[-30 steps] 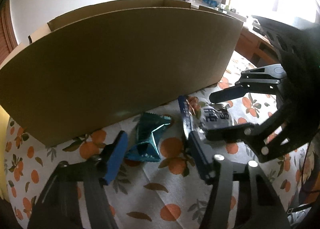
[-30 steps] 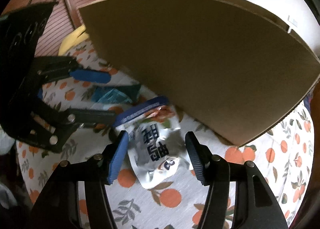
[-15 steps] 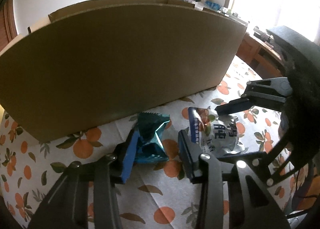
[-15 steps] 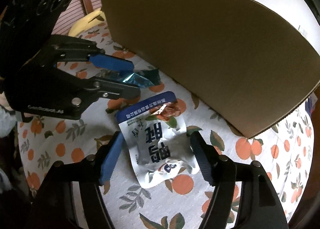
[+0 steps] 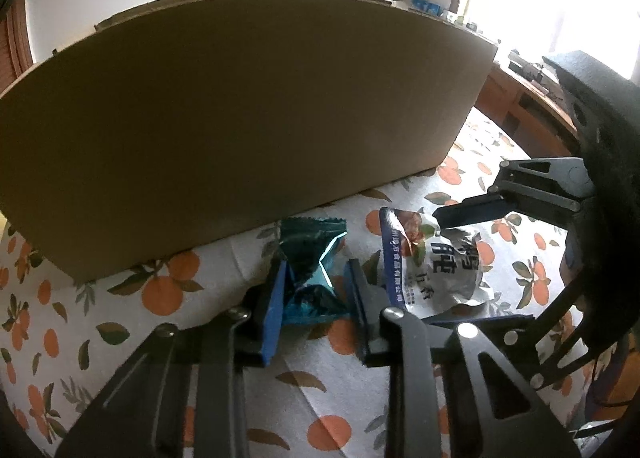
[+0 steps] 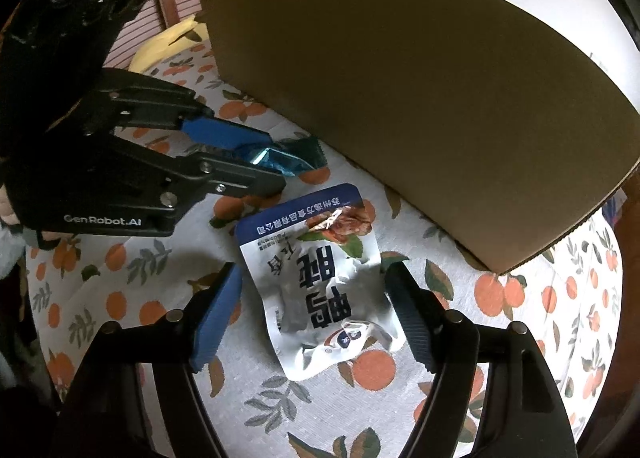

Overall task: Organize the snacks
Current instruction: 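Close left tool on the teal wrapper while right tool grasps the white blue-print pouch, then lift and carry the teal wrapper and white pouch over the cardboard box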

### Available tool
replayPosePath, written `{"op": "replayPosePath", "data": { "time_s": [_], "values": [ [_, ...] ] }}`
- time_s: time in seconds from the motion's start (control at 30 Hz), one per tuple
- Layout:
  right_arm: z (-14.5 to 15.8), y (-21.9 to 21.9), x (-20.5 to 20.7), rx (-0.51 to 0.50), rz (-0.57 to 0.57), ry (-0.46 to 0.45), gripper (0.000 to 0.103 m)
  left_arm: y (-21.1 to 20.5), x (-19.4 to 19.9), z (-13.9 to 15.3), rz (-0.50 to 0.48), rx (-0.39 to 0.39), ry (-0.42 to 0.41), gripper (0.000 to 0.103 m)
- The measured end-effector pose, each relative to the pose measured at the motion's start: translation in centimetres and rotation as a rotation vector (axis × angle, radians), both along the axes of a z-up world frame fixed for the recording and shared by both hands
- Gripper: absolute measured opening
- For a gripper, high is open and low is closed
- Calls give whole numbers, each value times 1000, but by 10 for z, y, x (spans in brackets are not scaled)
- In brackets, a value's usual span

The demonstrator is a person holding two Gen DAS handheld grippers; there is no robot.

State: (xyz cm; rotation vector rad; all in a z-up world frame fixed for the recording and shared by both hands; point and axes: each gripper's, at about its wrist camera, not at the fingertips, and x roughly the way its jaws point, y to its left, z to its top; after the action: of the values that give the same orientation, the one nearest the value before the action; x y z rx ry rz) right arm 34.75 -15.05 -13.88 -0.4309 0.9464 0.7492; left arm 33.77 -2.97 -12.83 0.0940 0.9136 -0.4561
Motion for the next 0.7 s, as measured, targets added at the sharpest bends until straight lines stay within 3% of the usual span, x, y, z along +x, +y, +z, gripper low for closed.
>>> {"op": "replayPosePath", "data": {
  "time_s": [0.13,0.43,0.7],
  "values": [
    [2,3,-2,-8,-26,8,60,-1,-7,4,-6,-6,-2,20],
    [3,-4,-14,-4,-83,19,58,6,-26,9,-13,-30,-4,19],
    [21,-18,-27,50,-132,-5,59,4,-47,34,-18,-48,-49,19]
  ]
}}
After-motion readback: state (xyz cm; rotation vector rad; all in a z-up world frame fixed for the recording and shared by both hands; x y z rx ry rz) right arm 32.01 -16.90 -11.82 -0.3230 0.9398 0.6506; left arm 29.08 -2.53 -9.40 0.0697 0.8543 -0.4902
